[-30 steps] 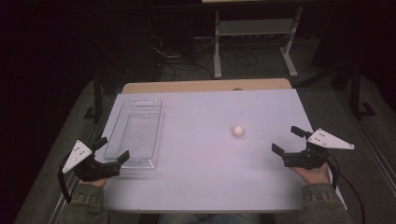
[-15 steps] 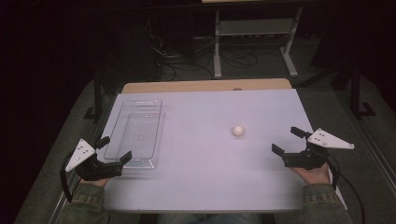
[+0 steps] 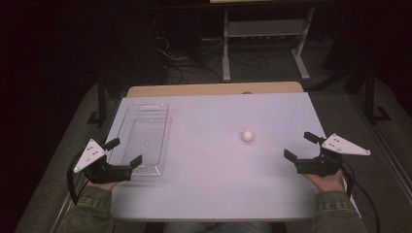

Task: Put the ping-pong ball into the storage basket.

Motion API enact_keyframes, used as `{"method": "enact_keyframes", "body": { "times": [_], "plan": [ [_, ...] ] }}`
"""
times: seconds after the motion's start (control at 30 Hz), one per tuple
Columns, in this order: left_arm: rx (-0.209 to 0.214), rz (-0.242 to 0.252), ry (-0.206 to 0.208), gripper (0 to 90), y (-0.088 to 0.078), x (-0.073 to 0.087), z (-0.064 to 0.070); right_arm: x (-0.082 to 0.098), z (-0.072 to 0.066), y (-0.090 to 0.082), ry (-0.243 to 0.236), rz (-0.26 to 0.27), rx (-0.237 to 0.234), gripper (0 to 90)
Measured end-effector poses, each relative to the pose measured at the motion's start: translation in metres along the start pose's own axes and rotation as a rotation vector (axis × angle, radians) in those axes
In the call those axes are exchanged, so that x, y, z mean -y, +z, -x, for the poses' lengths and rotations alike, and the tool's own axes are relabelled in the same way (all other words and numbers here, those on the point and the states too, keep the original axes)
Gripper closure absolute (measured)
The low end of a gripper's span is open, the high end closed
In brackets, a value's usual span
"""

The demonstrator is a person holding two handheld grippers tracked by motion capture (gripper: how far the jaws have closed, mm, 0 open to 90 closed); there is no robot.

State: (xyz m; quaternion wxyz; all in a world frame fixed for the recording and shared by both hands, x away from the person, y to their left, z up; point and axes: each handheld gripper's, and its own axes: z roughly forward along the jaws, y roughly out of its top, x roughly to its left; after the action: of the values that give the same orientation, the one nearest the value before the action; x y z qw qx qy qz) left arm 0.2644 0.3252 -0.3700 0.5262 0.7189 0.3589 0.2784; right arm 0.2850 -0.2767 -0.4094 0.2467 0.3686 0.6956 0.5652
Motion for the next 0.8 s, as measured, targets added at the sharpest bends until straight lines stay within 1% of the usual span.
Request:
{"method": "enact_keyframes", "body": {
  "times": [0.13,0.33,0.43,0.5,0.57,0.63,0.8],
  "plan": [
    [0.002,-0.002,0.006,0.0,0.001,-0.005,-0.002,0.0,0.0,0.0,0.003,-0.001,-0.001,0.0],
    [0.003,-0.001,0.017,0.0,0.002,-0.011,-0.001,0.0,0.0,0.0,0.0,-0.001,-0.004,0.0],
    [0.01,-0.002,0.025,0.0,0.003,-0.015,0.0,0.0,0.0,0.001,0.0,-0.002,-0.005,0.0],
    [0.02,-0.008,0.039,0.0,0.004,-0.02,0.0,0.0,0.0,0.001,0.0,-0.001,-0.006,0.0],
    [0.021,-0.009,0.041,0.0,0.005,-0.021,0.0,0.0,0.0,0.0,0.0,-0.001,-0.006,0.0],
    [0.027,-0.016,0.054,0.0,0.007,-0.025,0.001,0.0,0.0,0.001,0.0,-0.002,-0.007,0.0],
    [0.039,-0.015,0.07,0.0,0.01,-0.031,0.003,0.0,0.0,0.001,0.001,-0.003,-0.009,0.0]
  ]
}}
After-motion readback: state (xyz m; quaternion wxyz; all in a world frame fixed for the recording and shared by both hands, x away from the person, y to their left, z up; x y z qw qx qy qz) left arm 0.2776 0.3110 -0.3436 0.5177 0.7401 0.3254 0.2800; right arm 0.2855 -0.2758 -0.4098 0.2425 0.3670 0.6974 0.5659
